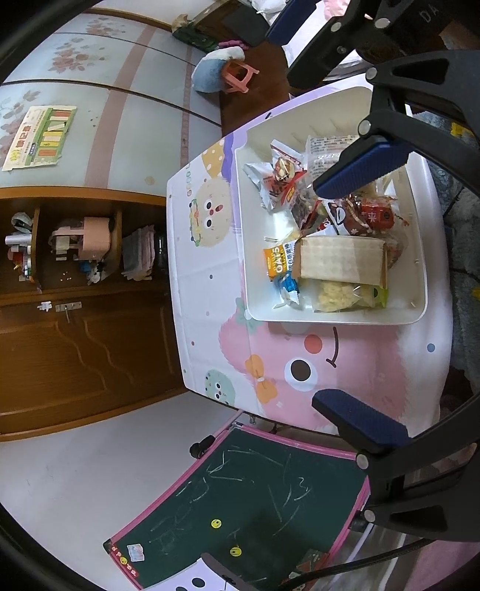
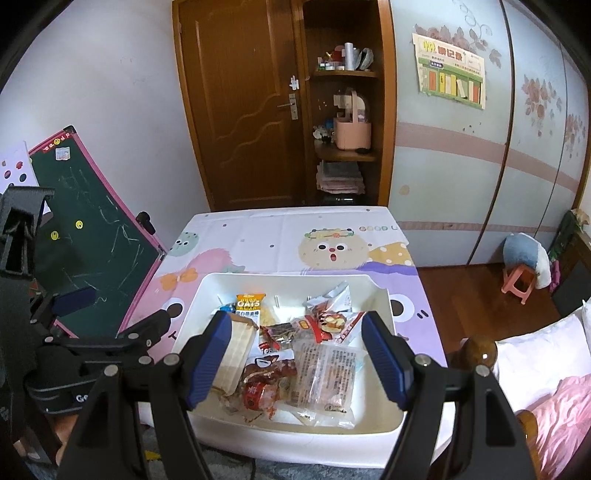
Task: Organize snacks
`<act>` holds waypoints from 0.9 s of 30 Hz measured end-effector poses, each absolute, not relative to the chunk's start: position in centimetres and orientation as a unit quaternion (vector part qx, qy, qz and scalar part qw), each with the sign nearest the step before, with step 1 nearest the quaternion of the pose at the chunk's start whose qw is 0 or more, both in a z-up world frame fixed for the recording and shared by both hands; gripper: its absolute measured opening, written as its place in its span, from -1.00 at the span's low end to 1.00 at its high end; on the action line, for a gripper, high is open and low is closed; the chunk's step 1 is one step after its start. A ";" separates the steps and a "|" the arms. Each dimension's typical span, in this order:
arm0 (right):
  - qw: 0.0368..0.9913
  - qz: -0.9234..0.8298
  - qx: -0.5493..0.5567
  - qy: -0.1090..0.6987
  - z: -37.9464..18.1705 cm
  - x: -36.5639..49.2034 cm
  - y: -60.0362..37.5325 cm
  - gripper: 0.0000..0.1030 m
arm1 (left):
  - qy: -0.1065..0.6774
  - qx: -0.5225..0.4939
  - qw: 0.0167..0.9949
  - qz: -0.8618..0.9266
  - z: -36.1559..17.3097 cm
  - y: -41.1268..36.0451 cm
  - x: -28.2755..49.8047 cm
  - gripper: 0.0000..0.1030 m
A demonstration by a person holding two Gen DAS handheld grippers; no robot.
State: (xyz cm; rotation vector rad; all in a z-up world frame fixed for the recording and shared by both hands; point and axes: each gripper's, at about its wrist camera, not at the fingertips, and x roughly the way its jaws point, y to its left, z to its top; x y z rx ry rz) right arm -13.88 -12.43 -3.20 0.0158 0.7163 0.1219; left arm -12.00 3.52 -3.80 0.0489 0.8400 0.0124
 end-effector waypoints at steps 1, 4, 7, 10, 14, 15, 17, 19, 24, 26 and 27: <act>0.934 0.061 0.009 0.352 -3.3 -13.8 -12.5 0.43 | 0.409 0.025 0.912 0.006 -3.8 3.4 -12.0 0.99; 0.930 0.065 0.014 0.362 -3.7 -13.6 -12.6 0.43 | 0.412 0.026 0.911 0.008 -4.0 3.4 -12.0 0.99; 0.927 0.066 0.012 0.368 -3.9 -13.4 -12.6 0.43 | 0.420 0.023 0.907 0.010 -4.1 3.5 -11.7 0.99; 0.925 0.065 0.016 0.373 -4.1 -13.2 -12.6 0.42 | 0.425 0.015 0.905 0.012 -4.1 3.9 -11.6 0.99; 0.920 0.065 0.019 0.385 -4.6 -12.7 -12.7 0.42 | 0.427 0.012 0.904 0.012 -4.2 4.1 -11.6 0.99; 0.919 0.065 0.020 0.389 -4.8 -12.6 -12.7 0.43 | 0.426 0.013 0.904 0.012 -4.1 4.0 -11.5 0.99; 0.917 0.066 0.021 0.393 -4.9 -12.4 -12.7 0.43 | 0.424 0.013 0.906 0.011 -4.1 4.1 -11.6 0.99; 0.916 0.067 0.021 0.394 -4.9 -12.3 -12.6 0.42 | 0.423 0.012 0.906 0.011 -4.2 4.1 -11.5 0.99; 0.915 0.069 0.022 0.397 -5.1 -12.2 -12.5 0.42 | 0.423 0.008 0.906 0.008 -4.2 4.1 -11.4 0.99; 0.915 0.069 0.021 0.398 -5.2 -12.1 -12.4 0.42 | 0.423 0.009 0.906 0.008 -4.3 4.1 -11.3 0.99; 0.914 0.069 0.020 0.399 -5.3 -12.0 -12.4 0.42 | 0.423 0.009 0.906 0.009 -4.2 4.1 -11.4 0.99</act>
